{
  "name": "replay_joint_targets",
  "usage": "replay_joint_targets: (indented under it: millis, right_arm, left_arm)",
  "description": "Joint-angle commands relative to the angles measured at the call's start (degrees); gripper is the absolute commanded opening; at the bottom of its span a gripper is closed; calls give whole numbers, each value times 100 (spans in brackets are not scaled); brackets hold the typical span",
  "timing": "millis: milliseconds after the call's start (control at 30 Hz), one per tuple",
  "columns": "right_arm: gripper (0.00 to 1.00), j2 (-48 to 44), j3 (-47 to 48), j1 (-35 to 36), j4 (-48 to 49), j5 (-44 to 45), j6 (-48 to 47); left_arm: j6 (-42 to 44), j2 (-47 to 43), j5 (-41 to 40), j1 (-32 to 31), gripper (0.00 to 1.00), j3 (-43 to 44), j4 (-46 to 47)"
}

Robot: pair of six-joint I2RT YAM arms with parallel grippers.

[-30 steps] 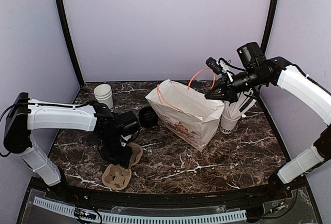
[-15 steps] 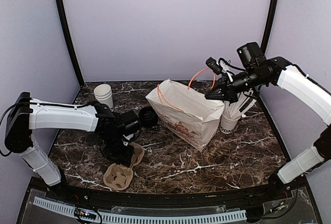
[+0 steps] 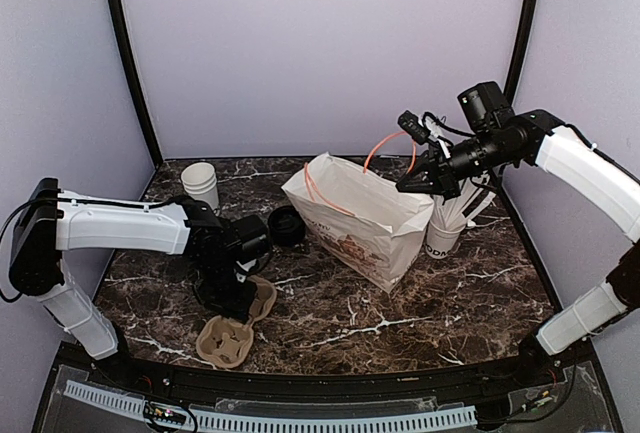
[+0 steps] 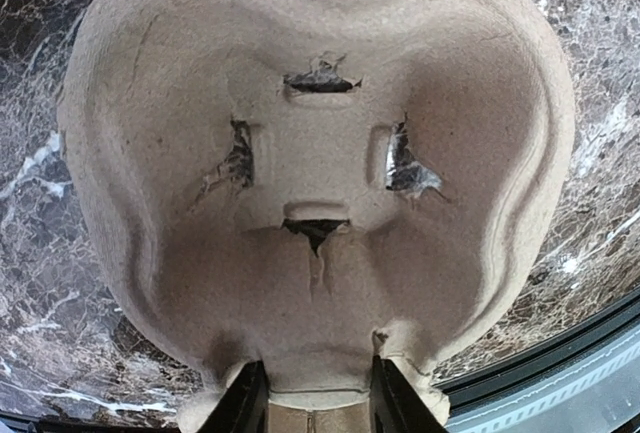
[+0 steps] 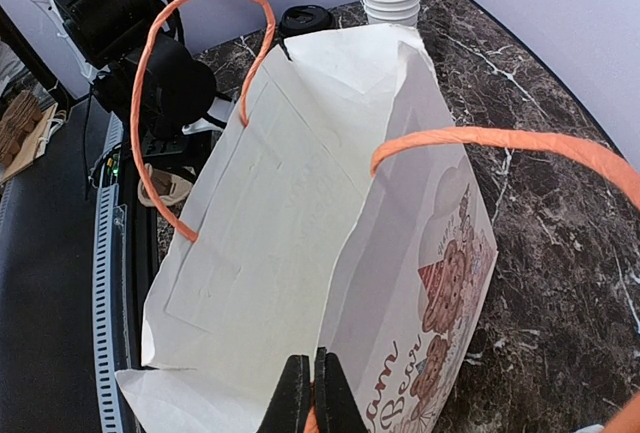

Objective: Pack the takeout coffee

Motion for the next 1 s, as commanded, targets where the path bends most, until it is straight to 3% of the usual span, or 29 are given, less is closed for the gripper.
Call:
replay_joint_targets:
  millis: [0,400,600,967]
  right_arm:
    - [0,98,49,40,-121,9,-41]
    - [1,40,75,44,-348,-241,-269]
    - [4,77,212,106,-635,-502,-501]
    - [0,285,701,517,-1303,-1071,-940]
  left_arm:
    - [-4,-129,-119,-27,33,108,-203]
    - [101,-240,-422,-27,30,465,-647]
    - [296,-550,-816,-7,30,1334,-1309]
    - [543,-922,-1603,387,30,2904,-2725]
